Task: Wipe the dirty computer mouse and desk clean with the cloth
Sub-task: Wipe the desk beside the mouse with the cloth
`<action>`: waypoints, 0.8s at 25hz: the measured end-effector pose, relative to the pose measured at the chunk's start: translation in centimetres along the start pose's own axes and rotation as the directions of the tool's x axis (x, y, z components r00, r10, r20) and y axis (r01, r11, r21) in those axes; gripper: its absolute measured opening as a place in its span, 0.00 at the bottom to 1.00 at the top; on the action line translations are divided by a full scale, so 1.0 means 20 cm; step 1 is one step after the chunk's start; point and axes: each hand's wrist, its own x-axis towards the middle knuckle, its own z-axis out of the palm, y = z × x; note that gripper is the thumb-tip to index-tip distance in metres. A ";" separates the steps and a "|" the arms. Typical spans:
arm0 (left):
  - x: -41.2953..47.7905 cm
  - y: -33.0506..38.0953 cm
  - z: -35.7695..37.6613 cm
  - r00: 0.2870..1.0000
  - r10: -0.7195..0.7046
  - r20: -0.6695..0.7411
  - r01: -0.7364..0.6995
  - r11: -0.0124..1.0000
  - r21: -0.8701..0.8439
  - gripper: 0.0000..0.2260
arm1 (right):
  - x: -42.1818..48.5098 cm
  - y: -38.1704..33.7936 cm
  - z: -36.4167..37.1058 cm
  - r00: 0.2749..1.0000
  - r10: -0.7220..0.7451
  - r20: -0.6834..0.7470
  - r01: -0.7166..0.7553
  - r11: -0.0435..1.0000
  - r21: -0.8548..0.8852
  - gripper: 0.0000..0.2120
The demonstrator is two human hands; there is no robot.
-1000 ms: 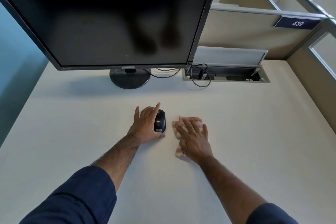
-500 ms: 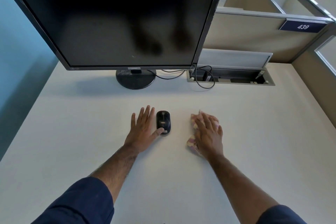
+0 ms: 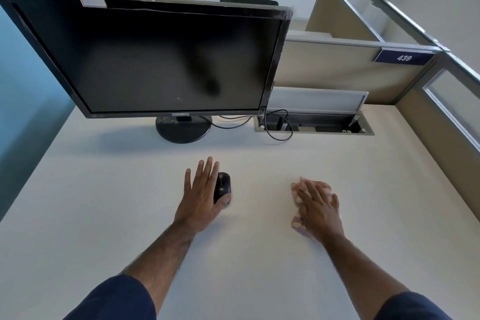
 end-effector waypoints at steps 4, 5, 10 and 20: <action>0.07 0.15 0.03 0.999 0.026 -0.040 -0.026 1.000 0.005 0.37 | 0.11 0.37 -0.08 0.991 0.135 -0.013 -0.135 0.991 0.022 0.33; 0.10 0.22 0.05 0.999 0.023 -0.034 -0.023 1.000 0.003 0.37 | 0.15 0.46 -0.11 0.991 0.133 -0.021 -0.132 0.991 0.023 0.35; 0.31 0.63 0.17 0.998 0.058 -0.001 -0.058 0.998 0.030 0.37 | 0.39 0.78 -0.25 0.998 0.061 -0.035 -0.058 0.996 0.061 0.32; 0.75 1.27 0.34 0.989 0.140 0.048 -0.142 0.989 0.039 0.35 | 0.76 1.11 -0.29 0.999 -0.027 0.022 0.028 0.996 -0.088 0.46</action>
